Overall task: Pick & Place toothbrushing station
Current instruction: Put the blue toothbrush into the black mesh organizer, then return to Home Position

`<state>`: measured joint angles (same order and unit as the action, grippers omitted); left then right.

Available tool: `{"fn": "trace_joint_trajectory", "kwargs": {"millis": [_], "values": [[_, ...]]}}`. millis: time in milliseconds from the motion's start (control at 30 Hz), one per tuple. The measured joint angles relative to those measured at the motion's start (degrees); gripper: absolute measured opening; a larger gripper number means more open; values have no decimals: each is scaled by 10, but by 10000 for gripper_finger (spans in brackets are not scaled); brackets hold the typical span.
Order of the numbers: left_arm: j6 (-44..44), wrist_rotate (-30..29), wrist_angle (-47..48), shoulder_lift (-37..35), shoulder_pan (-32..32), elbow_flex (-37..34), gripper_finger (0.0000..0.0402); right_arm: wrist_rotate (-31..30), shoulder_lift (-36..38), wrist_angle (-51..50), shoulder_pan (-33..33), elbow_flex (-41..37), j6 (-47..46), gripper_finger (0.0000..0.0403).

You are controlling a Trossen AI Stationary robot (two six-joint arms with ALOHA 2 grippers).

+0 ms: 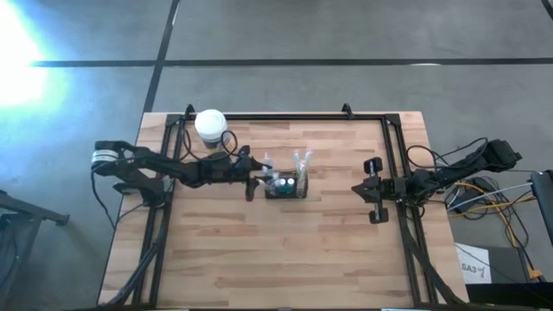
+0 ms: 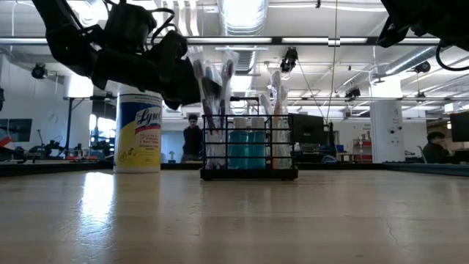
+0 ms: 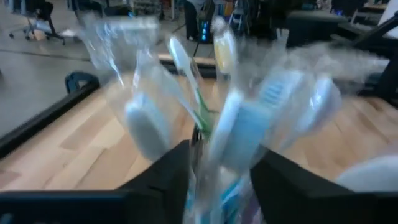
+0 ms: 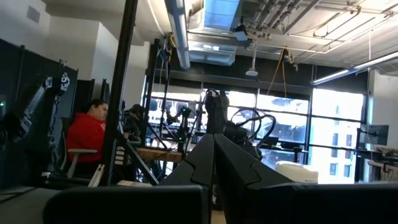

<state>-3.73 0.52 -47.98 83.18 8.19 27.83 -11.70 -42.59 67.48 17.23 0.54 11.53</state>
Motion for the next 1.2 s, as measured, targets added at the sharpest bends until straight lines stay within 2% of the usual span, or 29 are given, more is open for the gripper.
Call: {"fn": "trace_joint_trajectory", "kwargs": {"millis": [233,467,733,967,1100,1200], "values": [[-3,1,18,-8,0,0,251,0,0,0,0,0,0,8],[-3,1,80,-86,0,5,285,0,0,-2,0,0,0,8],[0,0,187,-208,0,6,285,0,1,-5,0,0,0,8],[32,10,335,-366,-9,6,278,0,1,-8,0,0,0,8],[65,15,440,-460,-25,4,239,0,1,-10,0,0,0,8],[74,15,508,-521,-31,3,184,0,1,-11,0,0,0,8]]}}
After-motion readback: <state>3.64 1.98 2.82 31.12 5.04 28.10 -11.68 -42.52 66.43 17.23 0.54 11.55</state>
